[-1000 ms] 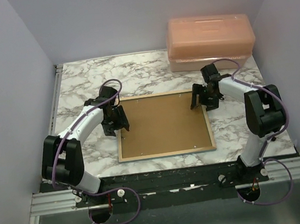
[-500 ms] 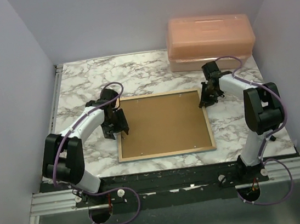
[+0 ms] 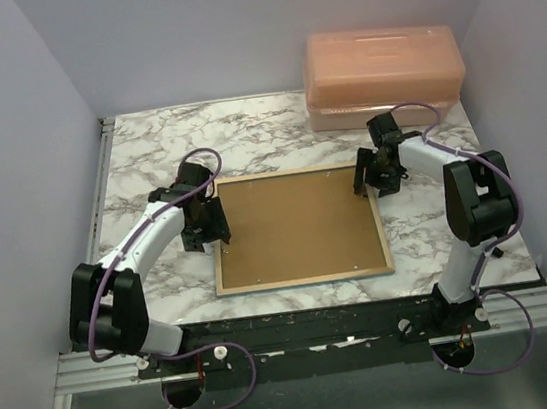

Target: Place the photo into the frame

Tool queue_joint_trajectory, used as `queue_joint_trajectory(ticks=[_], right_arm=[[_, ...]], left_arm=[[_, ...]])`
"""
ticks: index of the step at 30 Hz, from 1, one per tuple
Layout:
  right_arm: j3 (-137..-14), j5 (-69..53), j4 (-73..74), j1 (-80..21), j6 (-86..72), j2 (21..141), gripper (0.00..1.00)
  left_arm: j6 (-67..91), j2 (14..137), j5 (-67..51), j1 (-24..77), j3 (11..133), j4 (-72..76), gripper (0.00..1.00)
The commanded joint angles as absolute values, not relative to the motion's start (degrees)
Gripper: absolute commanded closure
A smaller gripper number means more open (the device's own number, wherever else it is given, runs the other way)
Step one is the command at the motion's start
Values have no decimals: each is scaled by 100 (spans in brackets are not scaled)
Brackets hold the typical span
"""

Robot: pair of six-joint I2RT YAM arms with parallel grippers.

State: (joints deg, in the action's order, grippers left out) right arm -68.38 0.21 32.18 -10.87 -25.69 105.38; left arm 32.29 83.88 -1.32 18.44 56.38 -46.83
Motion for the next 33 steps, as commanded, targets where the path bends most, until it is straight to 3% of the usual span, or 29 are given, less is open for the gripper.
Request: queue_joint_trajectory(ticks=[1, 8, 13, 16, 23, 33], right_arm=[[-6458, -137, 3446, -1134, -2527, 10468, 26], [-5480, -1054, 3361, -1165, -2647, 9904, 24], [-5159, -1427, 2975, -1708, -2987, 9970, 24], [-5448, -1534, 2863, -2037, -3205, 10295, 24], [-6302, -1285, 3252, -2382, -3137, 10485, 23], [-5104, -878, 4098, -2448, -2986, 9683, 29]], left_arm=[[2874, 7863, 151, 1841, 5713, -4808, 37], [2514, 6970, -143, 2148, 5610, -4569, 36], [2419, 6190, -733, 2443, 5420, -3959, 36], [2402, 5785, -975, 2635, 5324, -3613, 27], [2142, 5484, -1228, 3057, 5178, -3237, 20], [1823, 5553, -701, 3799, 4944, -3281, 20]])
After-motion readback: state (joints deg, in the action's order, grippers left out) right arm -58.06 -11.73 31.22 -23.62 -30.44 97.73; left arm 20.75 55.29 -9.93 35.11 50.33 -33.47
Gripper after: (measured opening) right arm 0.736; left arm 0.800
